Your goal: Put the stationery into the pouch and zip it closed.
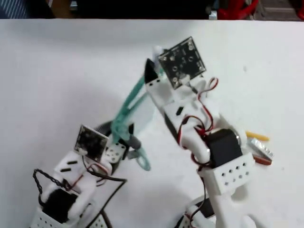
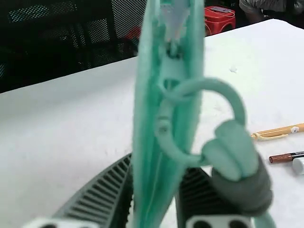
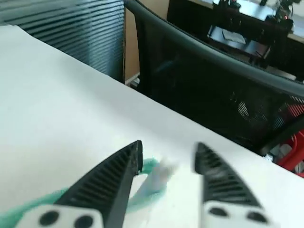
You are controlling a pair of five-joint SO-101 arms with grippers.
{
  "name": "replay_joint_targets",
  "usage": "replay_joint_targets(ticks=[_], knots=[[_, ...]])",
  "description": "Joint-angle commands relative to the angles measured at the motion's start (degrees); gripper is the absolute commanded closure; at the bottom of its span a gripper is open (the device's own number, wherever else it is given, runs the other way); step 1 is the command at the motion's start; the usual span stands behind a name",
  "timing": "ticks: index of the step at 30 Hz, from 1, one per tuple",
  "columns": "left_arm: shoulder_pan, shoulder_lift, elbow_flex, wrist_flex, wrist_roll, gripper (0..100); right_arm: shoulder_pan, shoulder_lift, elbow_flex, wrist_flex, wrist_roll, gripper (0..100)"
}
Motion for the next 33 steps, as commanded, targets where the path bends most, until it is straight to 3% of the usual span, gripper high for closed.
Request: replay_joint_targets(ticks=[1,7,13,20,25,29,33], knots=[[-0.75,-0.66,-0.62,-0.18,0.44,91,1.80,-1.98,-4.13,2.42,0.09,73.0],[-0.75,-0.66,-0.53,-0.26,-1.58,91,9.80,-1.80,-14.07,9.19,0.09,75.8],[-0.75,-0.66,-0.44,-0.26,-1.67,91,27.12,2.68,-16.79,20.35,1.93,75.8],[-0.84,-0.66,-0.35,-0.09,-1.85,91,44.09,17.19,-16.79,34.07,24.88,75.8],[-0.84,-0.66,-0.09,-0.18,-1.85,91,54.20,27.47,-16.79,32.66,37.71,75.8],[-0.84,-0.66,0.97,-1.32,-1.85,91,57.19,38.99,-16.79,29.58,50.11,75.8],[-0.84,-0.66,1.32,-1.49,-1.85,91,55.60,49.01,-16.79,29.67,62.42,75.9]])
